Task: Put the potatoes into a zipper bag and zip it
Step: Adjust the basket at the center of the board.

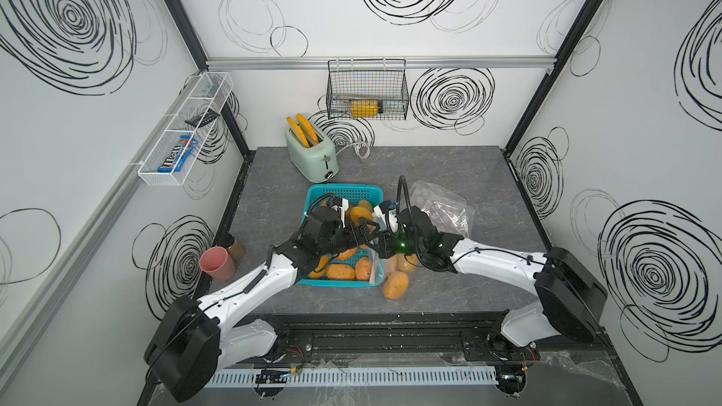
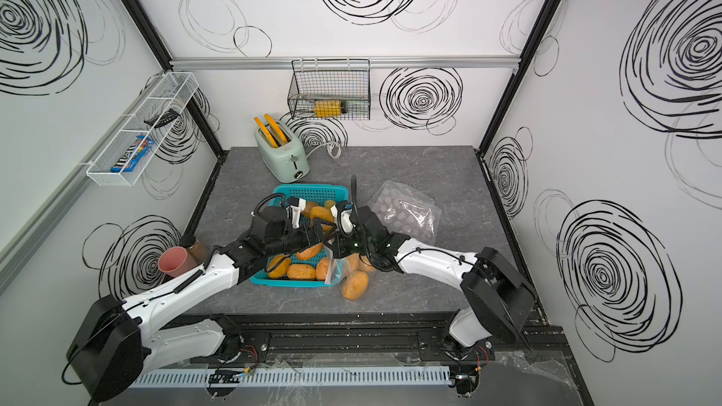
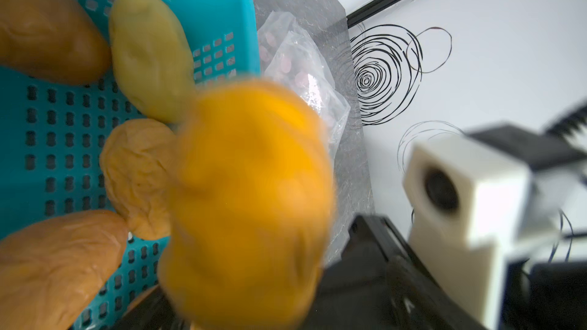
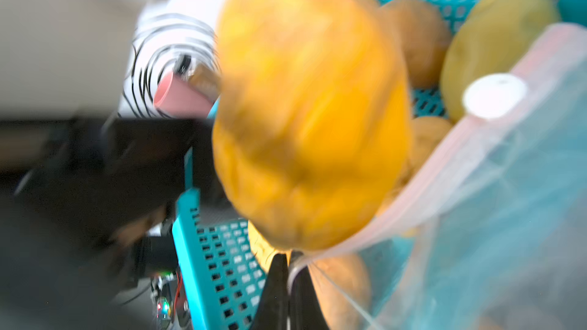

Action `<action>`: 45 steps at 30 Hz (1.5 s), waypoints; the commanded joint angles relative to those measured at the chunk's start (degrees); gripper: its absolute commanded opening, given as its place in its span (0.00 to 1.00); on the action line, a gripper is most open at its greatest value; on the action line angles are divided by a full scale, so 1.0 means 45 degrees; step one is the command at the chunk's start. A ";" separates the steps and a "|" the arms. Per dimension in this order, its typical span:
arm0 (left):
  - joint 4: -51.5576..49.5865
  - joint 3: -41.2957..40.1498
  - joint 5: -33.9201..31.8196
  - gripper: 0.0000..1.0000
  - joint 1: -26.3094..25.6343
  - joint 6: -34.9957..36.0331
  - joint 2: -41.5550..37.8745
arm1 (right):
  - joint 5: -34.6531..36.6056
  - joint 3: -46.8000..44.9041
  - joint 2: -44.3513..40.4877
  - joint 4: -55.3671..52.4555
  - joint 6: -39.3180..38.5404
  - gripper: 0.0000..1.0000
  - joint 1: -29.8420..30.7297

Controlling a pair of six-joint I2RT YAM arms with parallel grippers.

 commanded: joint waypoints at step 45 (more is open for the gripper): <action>-0.5805 0.4358 -0.7941 0.96 0.1105 0.5124 0.6527 | -0.0166 -0.1740 -0.3742 -0.2418 -0.1593 0.00 -0.1251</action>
